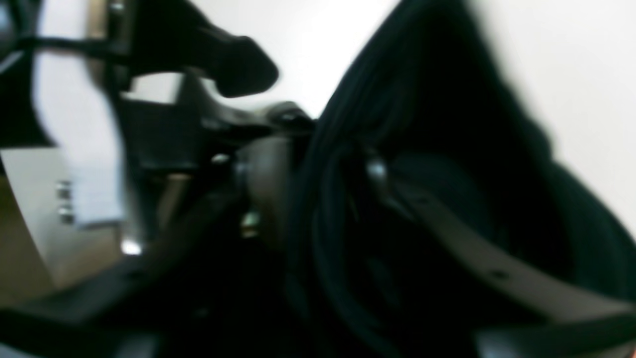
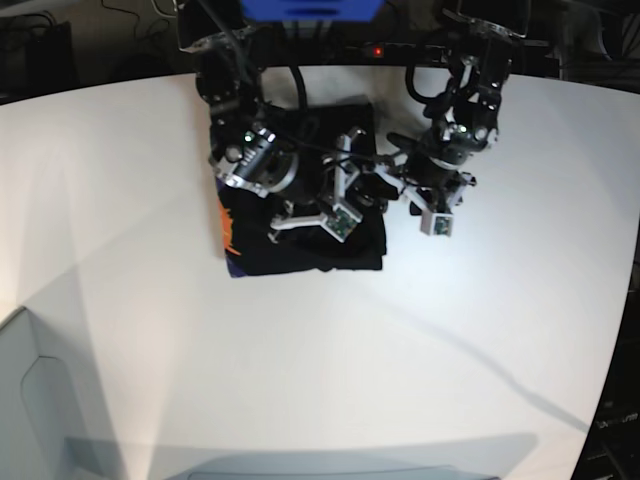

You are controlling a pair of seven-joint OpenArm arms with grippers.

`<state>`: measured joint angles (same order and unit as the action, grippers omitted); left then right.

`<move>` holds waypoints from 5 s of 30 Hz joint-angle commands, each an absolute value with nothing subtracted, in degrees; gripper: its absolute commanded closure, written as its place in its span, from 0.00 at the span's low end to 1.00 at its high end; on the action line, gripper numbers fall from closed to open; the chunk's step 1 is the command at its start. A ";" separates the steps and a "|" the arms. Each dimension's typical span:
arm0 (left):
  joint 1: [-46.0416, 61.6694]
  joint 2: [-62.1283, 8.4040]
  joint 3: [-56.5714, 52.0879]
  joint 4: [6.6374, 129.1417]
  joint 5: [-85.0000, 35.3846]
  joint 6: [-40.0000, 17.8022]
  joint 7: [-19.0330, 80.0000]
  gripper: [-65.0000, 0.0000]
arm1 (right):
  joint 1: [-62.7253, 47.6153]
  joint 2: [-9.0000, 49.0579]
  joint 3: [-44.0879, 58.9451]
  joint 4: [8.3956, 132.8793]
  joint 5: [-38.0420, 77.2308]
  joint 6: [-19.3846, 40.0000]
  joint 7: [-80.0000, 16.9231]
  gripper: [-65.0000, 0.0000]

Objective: Fold the T-shirt properly
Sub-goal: 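Grasp the other strip end with the right gripper and fold it over the stack, then press the folded stack with the right gripper and release, then grasp the stack's sides with both grippers and square the bundle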

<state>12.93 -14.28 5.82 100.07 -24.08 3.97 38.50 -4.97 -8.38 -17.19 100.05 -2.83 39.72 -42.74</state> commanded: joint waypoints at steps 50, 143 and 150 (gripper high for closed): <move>24.84 -13.05 -36.18 111.87 -25.01 3.74 37.14 0.42 | -14.20 2.95 -25.89 116.00 -1.27 40.00 -39.16 0.37; 10.33 -13.85 8.04 89.19 -45.58 3.82 37.23 1.00 | -5.76 -2.51 18.77 111.96 -1.27 40.00 -35.82 0.37; 6.90 -16.40 12.26 85.23 -45.58 3.82 36.88 1.00 | -5.41 -9.00 18.24 112.84 -1.19 40.00 -41.45 0.43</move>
